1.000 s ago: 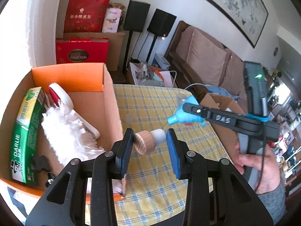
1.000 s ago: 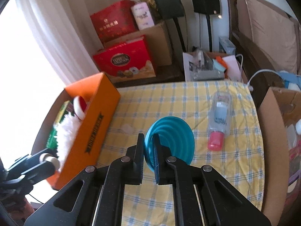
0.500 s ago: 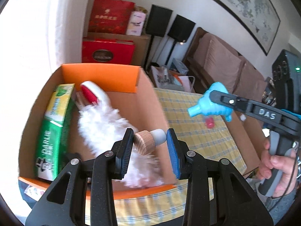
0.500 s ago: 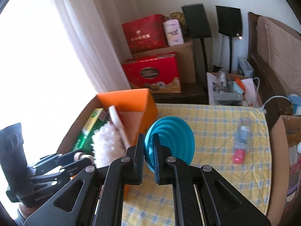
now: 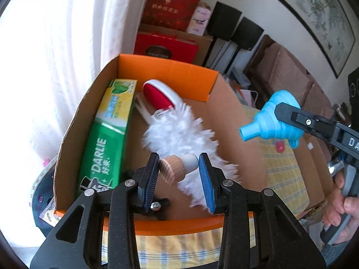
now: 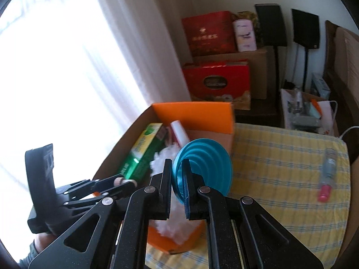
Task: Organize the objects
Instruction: 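Open both grippers to drop the peg and funnel into the box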
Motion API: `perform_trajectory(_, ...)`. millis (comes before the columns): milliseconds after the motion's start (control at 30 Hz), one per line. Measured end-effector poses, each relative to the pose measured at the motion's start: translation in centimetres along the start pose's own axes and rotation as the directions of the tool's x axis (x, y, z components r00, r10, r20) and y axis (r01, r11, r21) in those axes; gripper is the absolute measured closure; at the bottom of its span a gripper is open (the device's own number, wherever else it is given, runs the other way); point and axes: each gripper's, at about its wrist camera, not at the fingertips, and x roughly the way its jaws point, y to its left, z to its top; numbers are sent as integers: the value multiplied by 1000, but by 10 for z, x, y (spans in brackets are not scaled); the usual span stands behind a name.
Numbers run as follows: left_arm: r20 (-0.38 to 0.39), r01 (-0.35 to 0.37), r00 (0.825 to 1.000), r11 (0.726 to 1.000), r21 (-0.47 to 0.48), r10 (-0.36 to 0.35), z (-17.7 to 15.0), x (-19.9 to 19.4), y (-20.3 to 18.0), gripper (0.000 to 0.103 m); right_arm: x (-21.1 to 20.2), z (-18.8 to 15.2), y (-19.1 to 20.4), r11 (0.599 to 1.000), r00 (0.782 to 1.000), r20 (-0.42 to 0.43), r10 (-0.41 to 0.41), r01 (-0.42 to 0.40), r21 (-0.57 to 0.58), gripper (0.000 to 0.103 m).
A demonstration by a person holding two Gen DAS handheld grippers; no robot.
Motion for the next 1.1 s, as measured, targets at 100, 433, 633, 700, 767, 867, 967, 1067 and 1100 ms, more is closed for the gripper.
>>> perform_trajectory(100, -14, -11, 1000, 1000, -8, 11, -4, 6, 8, 69, 16, -1, 12, 1000, 1000, -20, 15, -15, -10, 96)
perform_trajectory(433, -26, -21, 999, 997, -75, 19, -7, 10, 34, 64, 64, -12, 43, 998, 993, -100, 60, -63, -26, 96)
perform_trajectory(633, -2, -27, 1000, 995, -93, 27, -3, 4, 41, 58, 79, -20, 45, 996, 985, -152, 84, -85, 0, 92)
perform_trajectory(700, 5, -25, 1000, 995, -93, 25, -3, 1, 41, 56, 80, -22, 44, 996, 984, -157, 86, -87, 4, 91)
perform_trajectory(767, 9, -22, 1000, 995, -94, 23, -3, -1, 41, 54, 78, -22, 43, 996, 984, -155, 88, -88, 10, 90)
perform_trajectory(867, 11, -23, 1000, 996, -91, 24, -3, -2, 38, 49, 71, -21, 42, 997, 986, -149, 81, -81, 6, 78)
perform_trajectory(967, 14, -19, 1000, 996, -84, 20, -3, -4, 34, 48, 64, -20, 41, 998, 989, -134, 56, -57, -9, 69)
perform_trajectory(1067, 19, -17, 1000, 997, -76, 18, -3, -7, 30, 46, 55, -20, 39, 999, 992, -121, 36, -38, -16, 66)
perform_trajectory(1100, 20, -15, 1000, 997, -74, 17, -4, -8, 29, 45, 52, -20, 38, 999, 993, -115, 30, -32, -17, 63)
